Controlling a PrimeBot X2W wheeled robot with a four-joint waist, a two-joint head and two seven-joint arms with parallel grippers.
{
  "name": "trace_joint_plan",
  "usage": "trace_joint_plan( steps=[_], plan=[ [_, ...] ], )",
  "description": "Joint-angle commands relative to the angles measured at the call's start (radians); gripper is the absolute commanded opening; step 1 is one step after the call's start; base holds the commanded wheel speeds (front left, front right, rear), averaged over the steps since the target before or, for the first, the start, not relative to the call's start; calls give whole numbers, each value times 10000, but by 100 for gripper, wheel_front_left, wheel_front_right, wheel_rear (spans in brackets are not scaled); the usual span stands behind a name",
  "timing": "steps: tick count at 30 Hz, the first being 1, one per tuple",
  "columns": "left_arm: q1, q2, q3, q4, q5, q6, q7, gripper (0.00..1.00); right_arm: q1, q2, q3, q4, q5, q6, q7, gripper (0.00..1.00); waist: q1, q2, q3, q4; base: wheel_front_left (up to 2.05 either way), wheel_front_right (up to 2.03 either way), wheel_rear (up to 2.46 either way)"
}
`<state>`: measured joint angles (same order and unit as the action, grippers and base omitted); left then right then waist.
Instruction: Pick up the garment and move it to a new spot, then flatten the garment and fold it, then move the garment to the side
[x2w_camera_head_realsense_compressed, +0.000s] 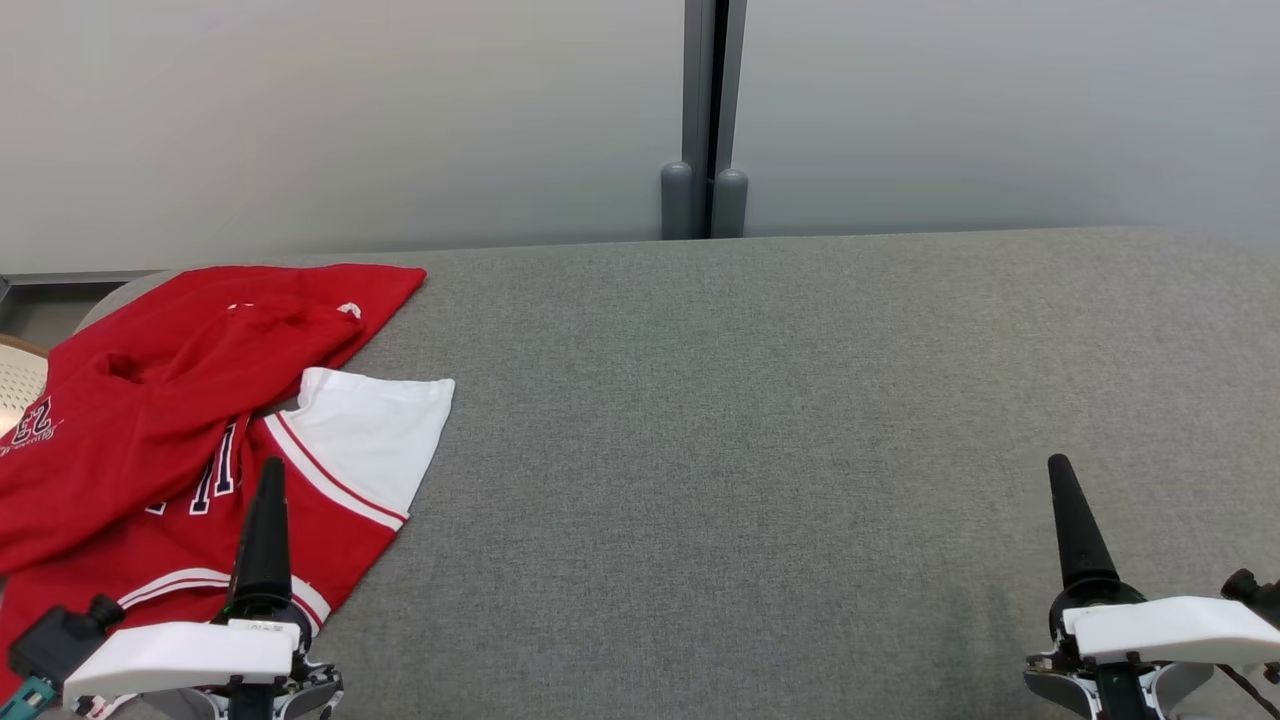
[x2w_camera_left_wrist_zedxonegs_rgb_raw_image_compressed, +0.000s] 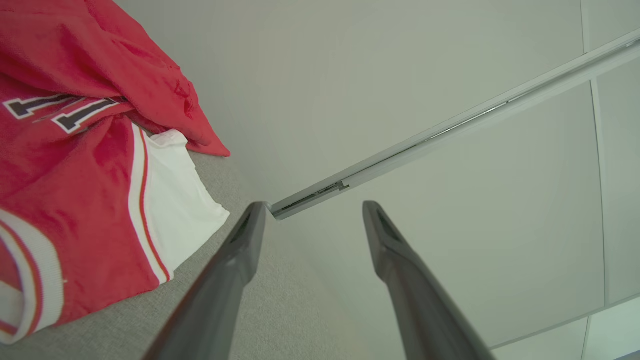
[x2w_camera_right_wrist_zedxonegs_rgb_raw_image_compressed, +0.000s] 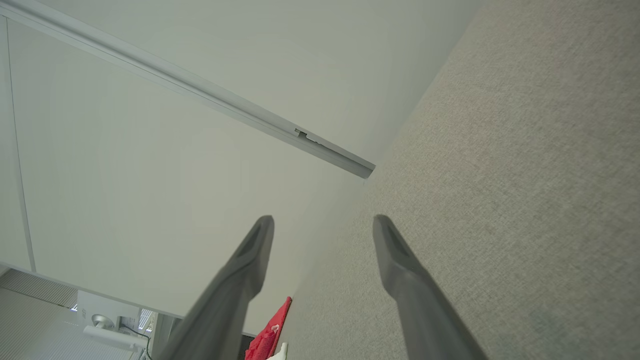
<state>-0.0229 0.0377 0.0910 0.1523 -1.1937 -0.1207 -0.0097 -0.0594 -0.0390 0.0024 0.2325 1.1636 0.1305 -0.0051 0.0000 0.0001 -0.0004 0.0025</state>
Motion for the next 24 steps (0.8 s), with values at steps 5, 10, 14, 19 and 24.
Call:
trace_joint_plan(
  steps=[5, 10, 14, 19, 24],
  plan=[
    [87, 81, -321, -501, 1423, 200, -234, 100, 21, -86, 270, -276, -1096, 2, -279, 100, 0, -1, -35, 28, 0, 0, 0],
    [234, 87, -563, -763, 2440, 645, -413, 100, 68, -91, 374, -327, -1890, 2, -463, 100, 0, -1, -95, 63, 0, 0, 0],
    [338, 89, -746, -913, 3245, 904, -555, 100, 124, -95, 498, -380, -2525, 3, -607, 100, 0, -1, -149, 75, 0, 0, 0],
    [440, 95, -939, -1017, 4013, 1062, -687, 100, 196, -99, 624, -426, -3092, 3, -739, 100, 0, -1, -206, 81, 0, 0, 0],
    [548, 207, -1175, -1109, 4876, 1333, -854, 100, 268, -103, 825, -454, -3792, 3, -902, 100, 0, -1, -274, 72, 0, 0, 0]
  ],
)
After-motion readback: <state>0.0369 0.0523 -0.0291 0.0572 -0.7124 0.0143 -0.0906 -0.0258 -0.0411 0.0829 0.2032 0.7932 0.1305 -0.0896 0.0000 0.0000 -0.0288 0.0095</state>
